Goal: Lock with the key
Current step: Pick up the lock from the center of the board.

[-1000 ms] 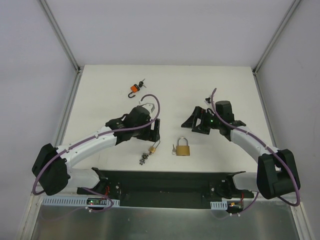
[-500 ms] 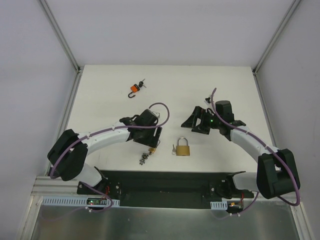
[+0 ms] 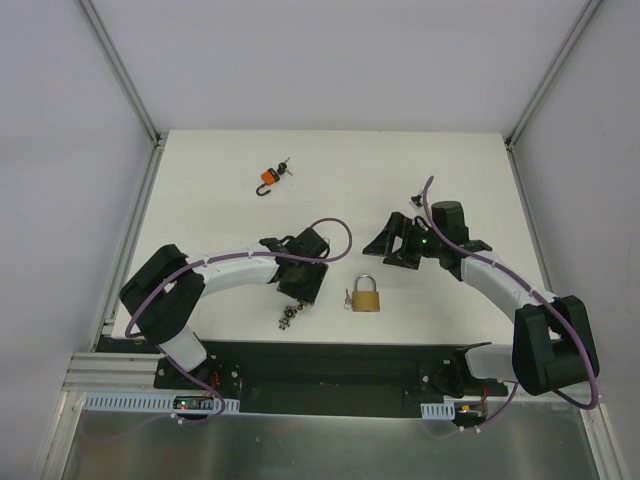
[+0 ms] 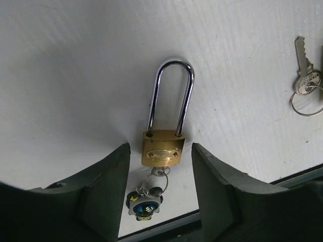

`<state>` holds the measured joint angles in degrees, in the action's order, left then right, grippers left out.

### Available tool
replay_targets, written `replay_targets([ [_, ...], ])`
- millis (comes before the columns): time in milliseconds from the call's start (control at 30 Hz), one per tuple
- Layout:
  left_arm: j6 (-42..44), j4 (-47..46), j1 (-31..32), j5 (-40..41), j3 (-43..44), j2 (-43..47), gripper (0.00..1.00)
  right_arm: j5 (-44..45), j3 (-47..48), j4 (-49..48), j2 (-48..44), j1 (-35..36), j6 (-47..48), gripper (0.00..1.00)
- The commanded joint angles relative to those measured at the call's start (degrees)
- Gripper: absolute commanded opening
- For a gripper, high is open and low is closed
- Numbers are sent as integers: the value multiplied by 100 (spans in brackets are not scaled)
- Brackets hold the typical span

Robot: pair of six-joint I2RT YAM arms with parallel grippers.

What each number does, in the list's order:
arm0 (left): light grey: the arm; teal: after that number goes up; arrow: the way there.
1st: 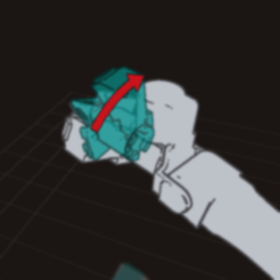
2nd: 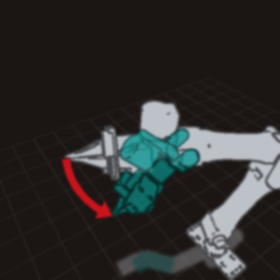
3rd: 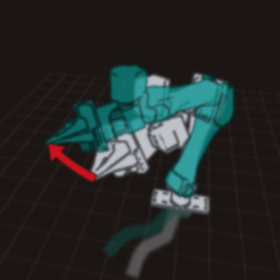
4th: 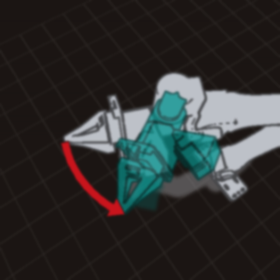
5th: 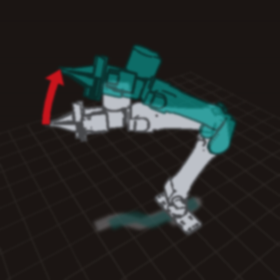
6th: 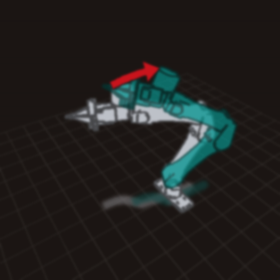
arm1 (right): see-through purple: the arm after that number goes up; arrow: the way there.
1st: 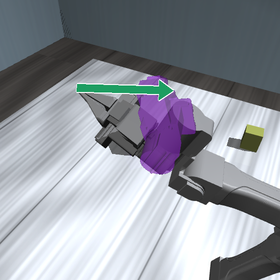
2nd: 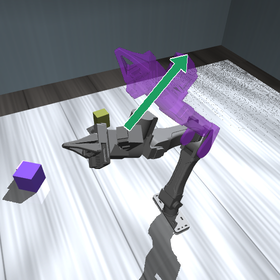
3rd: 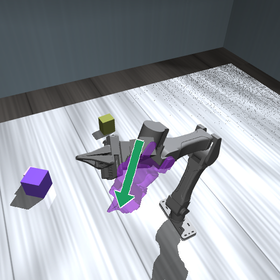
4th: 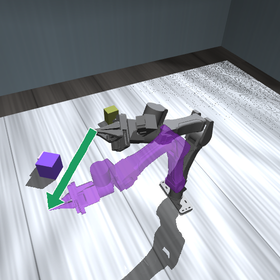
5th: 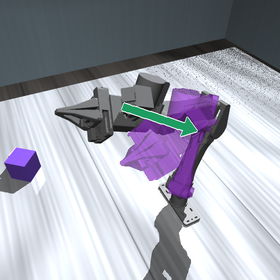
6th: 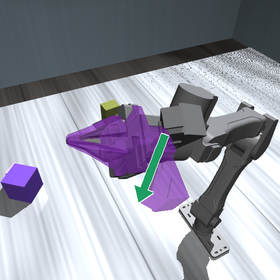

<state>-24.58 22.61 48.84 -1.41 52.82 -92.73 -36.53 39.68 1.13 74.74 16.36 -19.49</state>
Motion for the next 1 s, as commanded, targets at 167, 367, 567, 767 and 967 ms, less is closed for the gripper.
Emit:
replay_targets([
  [167,-100,-73,178,334,132,-386,27,-179,101,-86,6,-63,-73,97],
  [367,-100,-73,196,387,97,-237,6,-205,110,-86,-47,-80,-82,97],
  [567,32,-3,187,466,264,132,0,-310,224,-77,-30,-80,-99,97],
  [767,207,173,196,598,624,694,0,-643,627,-86,93,-80,-3,97],
  [967,506,173,249,484,993,1450,0,-1091,1050,-69,155,-63,-29,97],
])
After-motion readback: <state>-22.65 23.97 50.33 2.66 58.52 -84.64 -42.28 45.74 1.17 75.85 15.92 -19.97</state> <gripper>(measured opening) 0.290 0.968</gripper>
